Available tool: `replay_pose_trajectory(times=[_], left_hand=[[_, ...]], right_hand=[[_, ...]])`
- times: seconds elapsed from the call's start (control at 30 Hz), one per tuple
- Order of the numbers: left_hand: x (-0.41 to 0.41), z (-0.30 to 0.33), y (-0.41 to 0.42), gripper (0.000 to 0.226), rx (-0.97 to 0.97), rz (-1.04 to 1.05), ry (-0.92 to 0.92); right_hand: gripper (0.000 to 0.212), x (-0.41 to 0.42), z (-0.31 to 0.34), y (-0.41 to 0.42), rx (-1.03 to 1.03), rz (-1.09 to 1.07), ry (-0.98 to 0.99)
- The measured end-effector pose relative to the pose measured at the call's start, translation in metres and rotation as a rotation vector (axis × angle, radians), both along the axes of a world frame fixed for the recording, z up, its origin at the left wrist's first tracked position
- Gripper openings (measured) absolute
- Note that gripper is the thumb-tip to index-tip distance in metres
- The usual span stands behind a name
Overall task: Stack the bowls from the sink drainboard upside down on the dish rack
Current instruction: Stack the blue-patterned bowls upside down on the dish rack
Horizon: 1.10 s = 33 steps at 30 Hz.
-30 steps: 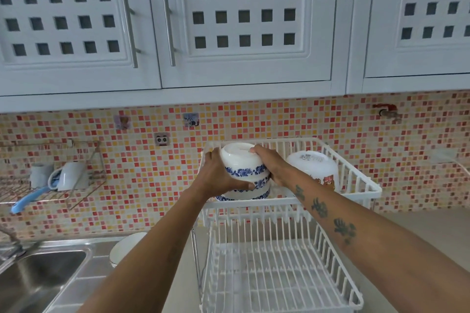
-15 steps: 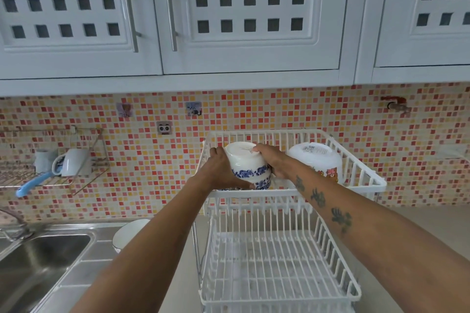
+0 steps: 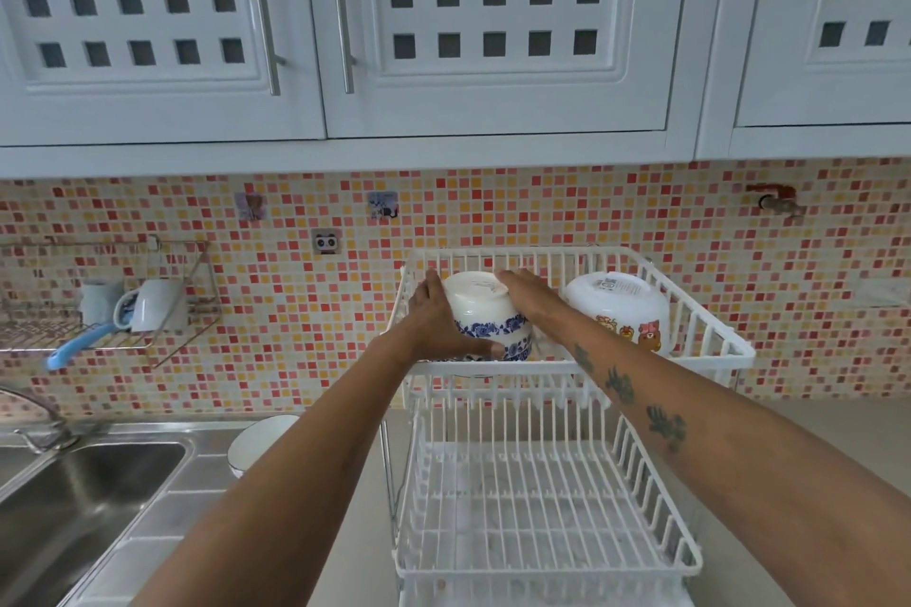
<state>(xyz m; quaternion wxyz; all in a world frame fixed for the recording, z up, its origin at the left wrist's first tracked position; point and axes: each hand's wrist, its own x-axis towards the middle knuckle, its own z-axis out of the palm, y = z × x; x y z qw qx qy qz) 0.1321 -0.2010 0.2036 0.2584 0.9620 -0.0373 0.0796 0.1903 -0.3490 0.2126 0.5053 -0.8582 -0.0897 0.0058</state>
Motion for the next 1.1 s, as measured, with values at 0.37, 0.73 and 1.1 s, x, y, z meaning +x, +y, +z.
replay_pose_trajectory(times=[0.37, 0.73, 1.1], left_hand=[[-0.021, 0.028, 0.093, 0.086, -0.76, 0.155, -0.222], [-0.035, -0.048, 0.267, 0.059, -0.989, 0.537, -0.088], [-0.01, -0.19, 0.374, 0.068, -1.149, 0.687, 0.253]], right_hand=[[0.022, -0.033, 0.057, 0.101, 0.207, 0.064, -0.471], [0.015, -0.046, 0.005, 0.278, 0.259, 0.322, -0.012], [0.059, 0.023, -0.163, 0.338, 0.101, 0.114, 0.547]])
